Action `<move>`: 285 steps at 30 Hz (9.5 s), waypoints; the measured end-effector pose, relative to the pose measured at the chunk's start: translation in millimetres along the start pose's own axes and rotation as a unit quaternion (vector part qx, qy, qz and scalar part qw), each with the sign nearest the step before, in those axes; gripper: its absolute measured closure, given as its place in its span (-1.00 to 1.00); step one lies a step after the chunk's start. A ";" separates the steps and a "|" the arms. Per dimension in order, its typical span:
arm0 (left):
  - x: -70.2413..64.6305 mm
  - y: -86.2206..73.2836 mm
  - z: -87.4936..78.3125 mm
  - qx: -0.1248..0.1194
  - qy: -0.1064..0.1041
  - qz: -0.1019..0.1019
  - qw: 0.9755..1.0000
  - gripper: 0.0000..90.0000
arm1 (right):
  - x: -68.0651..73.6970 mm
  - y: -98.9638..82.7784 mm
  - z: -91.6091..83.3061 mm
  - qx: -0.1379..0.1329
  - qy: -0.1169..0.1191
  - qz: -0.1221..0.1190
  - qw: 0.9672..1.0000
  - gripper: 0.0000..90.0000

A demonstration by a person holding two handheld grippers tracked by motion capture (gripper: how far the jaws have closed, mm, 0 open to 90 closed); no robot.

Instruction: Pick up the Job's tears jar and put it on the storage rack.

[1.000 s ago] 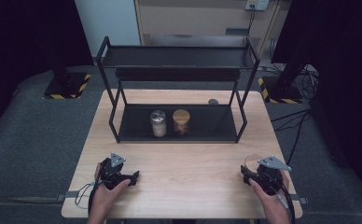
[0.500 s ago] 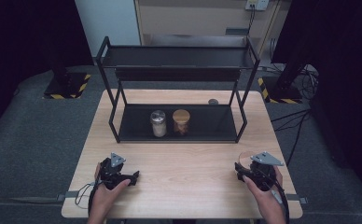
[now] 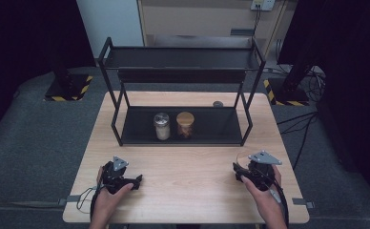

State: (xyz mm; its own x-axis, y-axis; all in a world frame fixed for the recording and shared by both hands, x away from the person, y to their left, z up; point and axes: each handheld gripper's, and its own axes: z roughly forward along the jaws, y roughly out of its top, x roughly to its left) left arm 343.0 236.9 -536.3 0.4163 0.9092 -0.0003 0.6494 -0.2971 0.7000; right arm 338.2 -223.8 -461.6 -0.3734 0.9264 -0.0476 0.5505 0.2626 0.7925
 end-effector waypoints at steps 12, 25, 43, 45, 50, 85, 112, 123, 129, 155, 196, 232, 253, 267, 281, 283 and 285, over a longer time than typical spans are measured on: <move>0.0 0.0 0.0 0.000 0.000 0.000 1.000 -1.00 | 15.0 11.9 16.2 0.005 0.017 -0.011 1.000 -0.42; -0.2 -0.1 -0.1 0.000 0.001 -0.001 1.000 -1.00 | 29.4 23.0 24.3 0.004 0.028 -0.027 0.999 -0.42; -0.2 -0.1 -0.1 0.000 0.001 -0.001 1.000 -1.00 | 48.5 36.5 41.4 0.006 0.047 -0.040 0.998 -0.42; -0.2 -0.1 -0.1 0.000 0.001 -0.001 1.000 -1.00 | 50.5 37.9 43.2 0.007 0.048 -0.041 0.998 -0.43; -0.2 -0.1 -0.1 0.000 0.001 -0.001 1.000 -1.00 | 54.7 42.1 47.4 0.006 0.052 -0.042 0.998 -0.42; -0.1 -0.1 -0.1 0.000 0.000 -0.001 1.000 -1.00 | 55.6 63.4 80.6 0.006 0.048 -0.034 0.998 -0.42; 0.0 -0.1 -0.1 0.000 0.000 -0.001 1.000 -1.00 | 44.8 82.5 103.6 0.004 0.035 -0.022 0.999 -0.42; 0.0 -0.1 -0.1 0.000 0.000 -0.001 1.000 -1.00 | 43.8 88.9 111.8 0.005 0.034 -0.014 0.999 -0.42; 0.0 -0.1 -0.1 0.000 0.000 -0.001 1.000 -1.00 | 43.0 91.9 118.5 0.005 0.032 -0.013 0.999 -0.42; 0.1 -0.1 -0.1 0.000 0.000 -0.001 1.000 -1.00 | 39.2 103.4 145.4 0.007 0.024 0.002 1.000 -0.42; 0.1 -0.1 -0.1 0.000 0.000 -0.001 1.000 -1.00 | 26.0 118.3 179.4 0.013 0.010 0.021 1.000 -0.42; 0.2 -0.1 -0.2 0.000 -0.001 -0.001 1.000 -1.00 | 18.0 105.4 192.6 0.011 0.008 0.040 0.999 -0.43; 0.1 -0.1 -0.2 0.000 -0.001 -0.001 1.000 -1.00 | 17.9 100.6 192.1 -0.002 0.004 0.035 0.999 -0.45; 0.1 -0.1 -0.2 0.000 -0.001 -0.001 1.000 -1.00 | 17.8 92.8 183.1 0.000 0.000 0.029 1.000 -0.86; 0.1 -0.1 -0.1 0.000 0.000 -0.001 1.000 -1.00 | 23.0 82.4 153.9 -0.017 0.009 0.027 0.999 -0.92; 0.0 -0.1 -0.1 0.000 0.000 -0.001 1.000 -1.00 | 24.1 80.8 150.5 -0.019 0.009 0.024 0.999 -0.92; 0.0 -0.1 -0.1 0.000 0.000 -0.001 1.000 -1.00 | 25.1 79.4 148.2 -0.020 0.012 0.023 0.999 -0.92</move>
State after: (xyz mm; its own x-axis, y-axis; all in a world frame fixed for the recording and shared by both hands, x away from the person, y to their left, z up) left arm 342.9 237.0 -536.2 0.4152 0.9097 -0.0024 0.6503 -0.2949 0.7001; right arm 483.2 -139.8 -490.0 -0.3666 0.9304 0.0031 0.5367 0.2087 0.8175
